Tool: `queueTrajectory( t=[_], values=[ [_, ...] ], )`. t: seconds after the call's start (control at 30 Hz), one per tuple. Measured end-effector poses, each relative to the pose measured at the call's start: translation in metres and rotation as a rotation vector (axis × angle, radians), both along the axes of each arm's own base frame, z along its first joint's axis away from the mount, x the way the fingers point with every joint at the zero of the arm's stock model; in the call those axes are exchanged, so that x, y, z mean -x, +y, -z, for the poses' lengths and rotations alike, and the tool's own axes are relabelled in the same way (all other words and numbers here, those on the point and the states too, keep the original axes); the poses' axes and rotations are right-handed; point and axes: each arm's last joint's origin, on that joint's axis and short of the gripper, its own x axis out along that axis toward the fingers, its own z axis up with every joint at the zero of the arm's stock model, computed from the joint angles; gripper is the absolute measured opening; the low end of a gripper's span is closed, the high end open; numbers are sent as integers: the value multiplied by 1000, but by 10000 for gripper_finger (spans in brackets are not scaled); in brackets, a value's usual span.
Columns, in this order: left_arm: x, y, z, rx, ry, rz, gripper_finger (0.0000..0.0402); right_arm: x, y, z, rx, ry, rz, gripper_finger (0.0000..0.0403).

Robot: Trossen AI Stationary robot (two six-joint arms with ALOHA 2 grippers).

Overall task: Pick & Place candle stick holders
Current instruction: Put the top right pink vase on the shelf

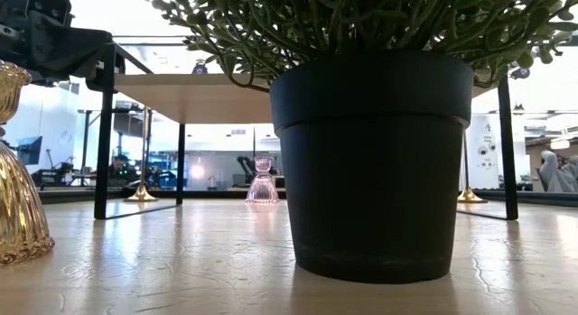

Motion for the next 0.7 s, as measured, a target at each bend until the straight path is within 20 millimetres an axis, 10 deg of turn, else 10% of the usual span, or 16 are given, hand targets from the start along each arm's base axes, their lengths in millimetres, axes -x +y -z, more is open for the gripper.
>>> queueTrajectory(
  t=[0.7],
  values=[
    [0, 0, 0, 0, 0, 0, 12, -38, -23, 48, -55, 104, -62, 145]
  ],
)
